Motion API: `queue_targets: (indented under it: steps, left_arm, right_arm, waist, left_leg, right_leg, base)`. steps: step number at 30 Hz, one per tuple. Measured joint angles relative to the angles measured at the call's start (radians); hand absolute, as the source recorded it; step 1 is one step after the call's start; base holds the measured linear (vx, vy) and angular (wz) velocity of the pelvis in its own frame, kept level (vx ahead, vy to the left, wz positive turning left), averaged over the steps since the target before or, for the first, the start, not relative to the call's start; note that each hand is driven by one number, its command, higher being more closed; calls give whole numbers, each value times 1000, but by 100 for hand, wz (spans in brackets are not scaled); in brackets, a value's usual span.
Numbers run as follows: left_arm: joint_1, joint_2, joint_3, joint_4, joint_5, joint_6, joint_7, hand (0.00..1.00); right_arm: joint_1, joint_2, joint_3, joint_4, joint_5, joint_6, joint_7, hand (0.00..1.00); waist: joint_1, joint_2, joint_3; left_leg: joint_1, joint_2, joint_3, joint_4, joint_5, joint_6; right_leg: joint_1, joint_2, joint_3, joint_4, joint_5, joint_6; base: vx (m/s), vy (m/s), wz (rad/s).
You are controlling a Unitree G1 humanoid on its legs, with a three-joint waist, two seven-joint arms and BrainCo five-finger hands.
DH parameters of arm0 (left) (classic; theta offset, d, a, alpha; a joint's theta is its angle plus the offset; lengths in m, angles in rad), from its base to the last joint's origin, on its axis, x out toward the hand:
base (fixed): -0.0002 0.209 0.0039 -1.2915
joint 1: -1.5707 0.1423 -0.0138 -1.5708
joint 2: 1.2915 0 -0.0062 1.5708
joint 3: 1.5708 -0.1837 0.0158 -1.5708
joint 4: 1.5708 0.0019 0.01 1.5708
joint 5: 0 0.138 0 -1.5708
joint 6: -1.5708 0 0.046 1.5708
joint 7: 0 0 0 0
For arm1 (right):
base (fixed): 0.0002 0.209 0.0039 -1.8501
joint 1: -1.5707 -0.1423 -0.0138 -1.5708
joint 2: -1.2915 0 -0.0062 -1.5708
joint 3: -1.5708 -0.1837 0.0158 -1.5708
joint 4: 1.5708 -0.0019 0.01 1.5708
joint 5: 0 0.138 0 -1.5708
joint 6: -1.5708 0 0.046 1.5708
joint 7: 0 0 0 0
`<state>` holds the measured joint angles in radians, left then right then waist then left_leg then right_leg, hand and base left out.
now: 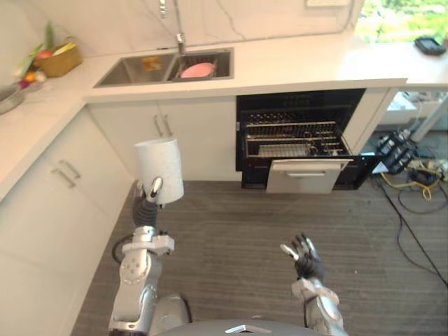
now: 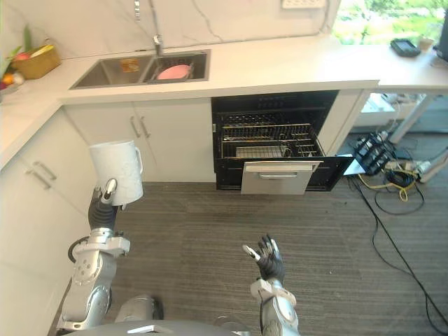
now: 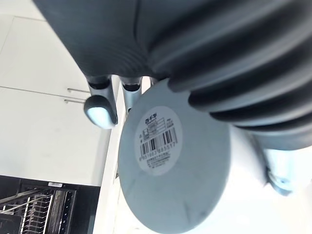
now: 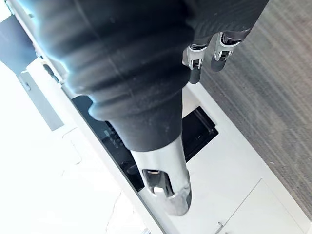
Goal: Walk over to the sink, pick up the cup, carry it to the dishwasher, place the cup inside the dishwasher, then close the dishwasher door
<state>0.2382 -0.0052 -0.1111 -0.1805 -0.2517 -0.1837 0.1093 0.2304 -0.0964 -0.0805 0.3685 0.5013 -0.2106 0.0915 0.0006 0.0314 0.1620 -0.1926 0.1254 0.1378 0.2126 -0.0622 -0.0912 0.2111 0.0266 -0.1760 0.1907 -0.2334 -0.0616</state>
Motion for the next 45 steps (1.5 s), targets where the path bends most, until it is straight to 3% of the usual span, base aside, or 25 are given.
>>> queue_targets:
  steps: [2,5,6,10,11,12,14,18,20,21,23,24,26,27,29,32,33,35,36,37,38,39,42,43,45]
  left_arm:
    - [1,0,0,0,0,-4,-9,100]
    - [-5,10,6,2,0,-39,-11,100]
    - [-38,33,14,26,1,-32,-7,100]
    - [-96,32,31,29,5,-29,-7,100]
    - [-106,36,32,33,14,-20,-7,100]
    - [-109,35,33,34,18,-16,-7,100]
    - [-104,36,20,36,20,-4,7,100]
    - [-108,60,14,33,19,-10,18,100]
    - [-101,85,15,38,19,-10,9,100]
    - [-90,84,11,49,19,-12,10,100]
    - [-74,73,-24,57,19,-12,11,100]
    - [-59,65,-54,51,20,-12,8,100]
    - [-22,36,-86,42,20,-12,5,100]
    - [-16,36,-91,44,21,-12,-1,100]
    - [-19,36,-82,47,21,-19,-16,100]
    - [-20,35,-80,58,18,-26,-5,100]
    - [-21,35,-80,58,18,-25,2,100]
    - [-36,19,-87,74,17,-21,19,100]
    - [-49,26,-85,85,16,-20,14,100]
    - [-61,45,-88,103,13,-16,7,100]
    - [-66,51,-89,111,11,-15,-5,100]
    - [-72,55,-89,113,11,-12,-7,100]
    - [-93,63,-64,96,13,8,20,100]
    - [-91,64,-44,71,15,16,33,100]
    - [-92,65,-3,40,19,17,53,100]
  right_arm:
    - [14,-12,-1,-2,-7,-27,8,0]
    - [34,-37,-5,-54,-30,-57,10,0]
    - [31,-10,-8,-72,-29,-68,7,0]
    - [-5,23,-39,-94,-15,-79,7,0]
    - [-10,42,-43,-119,-16,-80,7,0]
    - [-10,49,-42,-123,-21,-87,7,0]
    - [-34,52,-38,-133,-46,-96,0,0]
    - [9,54,-28,-220,-46,-120,-7,0]
    - [22,54,-15,-234,-52,-134,-8,0]
    - [24,47,1,-235,-61,-136,-14,0]
    - [25,51,4,-248,-68,-136,-31,0]
    - [46,49,24,-300,-69,-136,-55,0]
    - [51,42,49,-357,-94,-140,-71,0]
    - [34,44,45,-351,-115,-143,-74,0]
    - [14,48,39,-340,-123,-143,-84,0]
    - [-10,10,28,-309,-140,-143,-83,0]
    - [-17,-4,25,-298,-143,-143,-80,0]
    - [-20,-57,-3,-264,-142,-144,-83,0]
    - [-22,-55,-14,-246,-143,-145,-97,0]
    - [-11,-14,-34,-233,-142,-141,-131,0]
    - [-5,15,-45,-234,-140,-142,-166,0]
    - [-7,21,-46,-234,-133,-142,-178,0]
    - [-58,55,-40,-233,-113,-141,-183,0]
    - [-89,70,-31,-233,-117,-140,-171,0]
    - [-107,85,-8,-235,-129,-139,-159,0]
  waist:
    - [-5,10,-5]
    - [-11,25,-31]
    - [-26,-21,-49]
    - [-21,-71,-49]
    - [-28,-79,-44]
    - [-30,-78,-40]
    - [-38,-43,-20]
    - [-60,-4,-32]
    - [-62,-55,-3]
    - [-59,-52,-1]
    - [-50,-28,7]
    - [-52,-17,17]
    - [-18,-6,25]
    - [-12,-4,23]
    - [-18,-6,21]
    - [-31,-10,13]
    - [-35,-8,5]
    - [-73,39,-24]
    - [-81,19,-23]
    - [-87,-20,-38]
    - [-91,-33,-45]
    - [-85,-29,-46]
    - [-44,-13,-42]
    - [-27,2,-35]
    - [-27,-2,-37]
  left_leg:
    - [-6,-19,20,-37,80,20]
    - [4,-71,77,-28,201,111]
    - [3,-131,93,1,177,154]
    - [53,-216,71,11,75,176]
    - [104,-245,54,9,44,191]
    - [135,-253,48,5,28,195]
    - [262,-252,16,-28,-19,210]
    - [293,-218,-41,-47,-65,204]
    - [313,-226,-49,21,-124,180]
    - [297,-202,-51,118,-200,158]
    - [256,-150,-11,295,-231,119]
    - [131,-95,21,573,-171,89]
    - [7,-23,16,823,-131,77]
    - [-7,-5,-7,830,-138,68]
    - [8,21,-63,673,-162,60]
    - [150,14,-256,203,-128,37]
    - [170,12,-289,150,-110,10]
    - [196,25,-267,25,-34,-105]
    - [210,-4,-254,17,-58,-105]
    - [215,-72,-223,18,-61,-69]
    - [192,-99,-206,49,-80,-38]
    - [180,-99,-192,64,-91,-26]
    - [212,-77,-42,40,-101,22]
    - [256,-68,42,-9,-93,43]
    - [287,-62,122,-40,-94,54]
  right_leg:
    - [59,-1,14,-11,-28,43]
    - [132,-10,54,7,-124,90]
    - [129,-72,47,45,-139,108]
    - [15,-176,13,408,-88,161]
    - [-41,-219,-4,598,11,157]
    - [-73,-245,-4,697,46,142]
    - [-190,-282,-38,913,-8,62]
    - [-359,-211,-76,579,-57,88]
    - [-352,-210,-95,388,45,63]
    - [-316,-185,-117,332,22,49]
    - [-273,-148,-122,287,-6,47]
    - [-230,-128,-126,253,-9,45]
    - [-192,-105,-79,234,-20,43]
    - [-171,-108,-56,224,-19,42]
    - [-144,-125,7,209,-9,68]
    - [-173,-178,164,243,-28,122]
    - [-190,-187,193,255,-42,144]
    - [-232,-223,248,279,-76,225]
    - [-228,-252,258,280,-82,247]
    - [-210,-326,270,233,-67,276]
    - [-200,-358,254,178,-11,278]
    - [-206,-362,236,160,29,265]
    - [-262,-377,50,84,230,153]
    - [-269,-378,-37,77,254,115]
    - [-265,-353,-130,107,227,125]
  base:
    - [518,195,-45]
    - [494,275,-35]
    - [498,252,0]
    - [427,206,40]
    - [445,197,38]
    - [425,151,28]
    - [373,108,25]
    - [257,25,42]
    - [301,-111,14]
    - [369,-166,-7]
    - [325,-104,1]
    - [265,-47,0]
    - [193,3,-70]
    - [278,66,-116]
    - [371,162,-106]
    - [263,257,-118]
    - [191,371,-116]
    - [164,501,-62]
    - [136,487,-15]
    - [143,545,-14]
    - [108,422,-22]
    - [104,483,-63]
    - [24,315,-134]
    - [0,363,-190]
    - [-43,257,-147]
